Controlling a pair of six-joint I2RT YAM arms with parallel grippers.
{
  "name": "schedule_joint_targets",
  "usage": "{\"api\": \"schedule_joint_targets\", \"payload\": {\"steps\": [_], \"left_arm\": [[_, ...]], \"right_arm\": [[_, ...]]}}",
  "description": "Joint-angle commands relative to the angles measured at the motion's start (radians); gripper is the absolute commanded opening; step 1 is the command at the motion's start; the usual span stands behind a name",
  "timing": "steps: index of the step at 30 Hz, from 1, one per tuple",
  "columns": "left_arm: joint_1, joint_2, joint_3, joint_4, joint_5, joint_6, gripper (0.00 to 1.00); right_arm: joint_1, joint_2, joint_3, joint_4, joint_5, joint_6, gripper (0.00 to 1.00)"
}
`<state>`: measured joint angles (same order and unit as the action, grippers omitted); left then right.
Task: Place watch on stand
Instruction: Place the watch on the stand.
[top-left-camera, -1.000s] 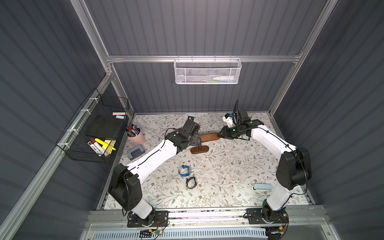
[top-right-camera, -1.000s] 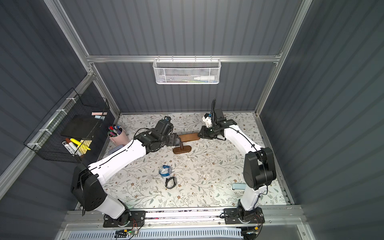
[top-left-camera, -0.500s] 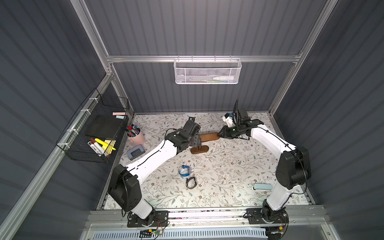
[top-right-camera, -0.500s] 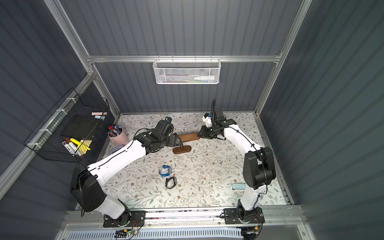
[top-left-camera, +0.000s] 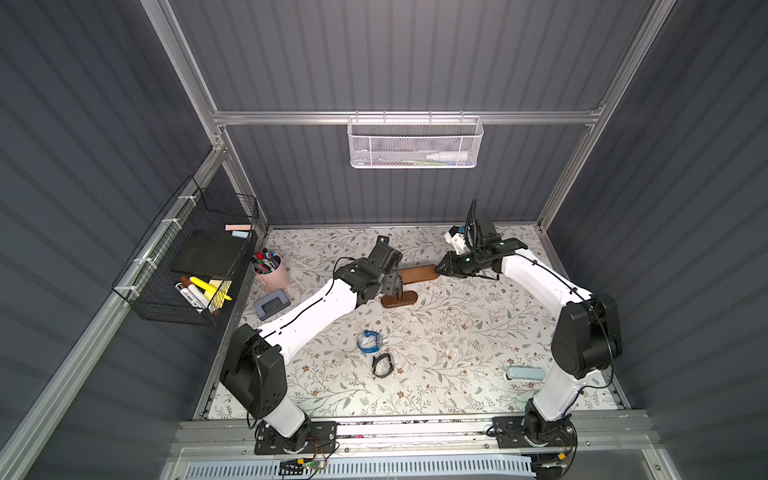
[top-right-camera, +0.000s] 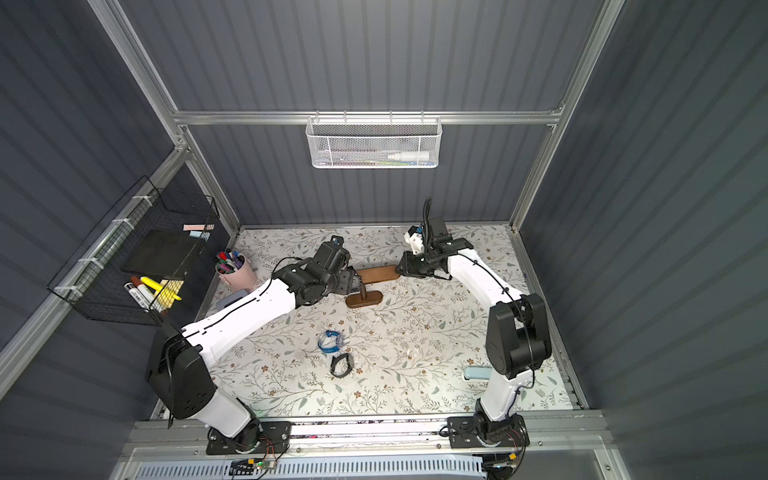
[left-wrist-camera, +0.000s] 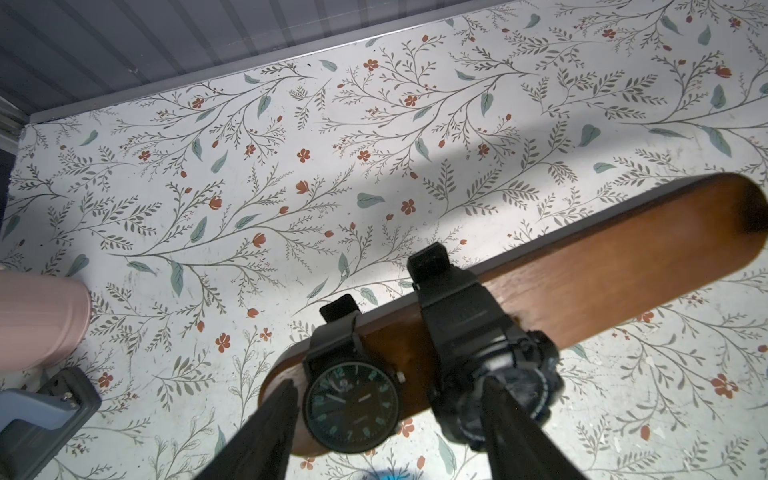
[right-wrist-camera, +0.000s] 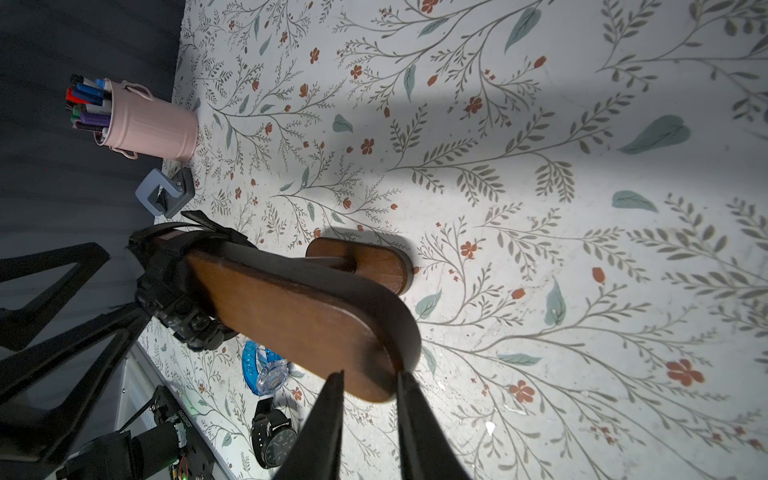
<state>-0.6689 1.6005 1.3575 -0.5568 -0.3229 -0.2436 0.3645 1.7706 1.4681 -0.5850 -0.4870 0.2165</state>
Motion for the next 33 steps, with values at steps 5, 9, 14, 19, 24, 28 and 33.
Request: {"api": "schedule_joint_targets", "payload": {"steps": [5,9,14,19,24,28,33], "left_arm": [[-0.006,0.025,0.031,0.003,-0.044,0.004,0.71],[-0.005,0.036,0.039,0.008,-0.055,0.007,0.72],[-0.006,0.036,0.053,0.015,-0.059,0.007,0.72],[-0.006,0.033,0.056,0.018,-0.077,0.009,0.74],[-0.006,0.037,0.055,0.014,-0.114,0.010,0.78],[-0.006,0.042,0.063,0.014,-0.130,0.013,0.79],[-0.006,0.027,0.081,0.007,-0.134,0.021,0.80]], "right_arm": [[-0.001,0.022,0.023,-0.025,-0.021,-0.012,0.26],[-0.001,0.022,0.024,-0.026,-0.024,-0.014,0.26],[-0.001,0.023,0.024,-0.027,-0.025,-0.014,0.26],[-0.001,0.027,0.028,-0.030,-0.027,-0.015,0.26],[-0.001,0.026,0.028,-0.033,-0.025,-0.016,0.26],[-0.001,0.024,0.026,-0.033,-0.024,-0.016,0.26],[0.000,0.023,0.026,-0.035,-0.020,-0.016,0.28]]}}
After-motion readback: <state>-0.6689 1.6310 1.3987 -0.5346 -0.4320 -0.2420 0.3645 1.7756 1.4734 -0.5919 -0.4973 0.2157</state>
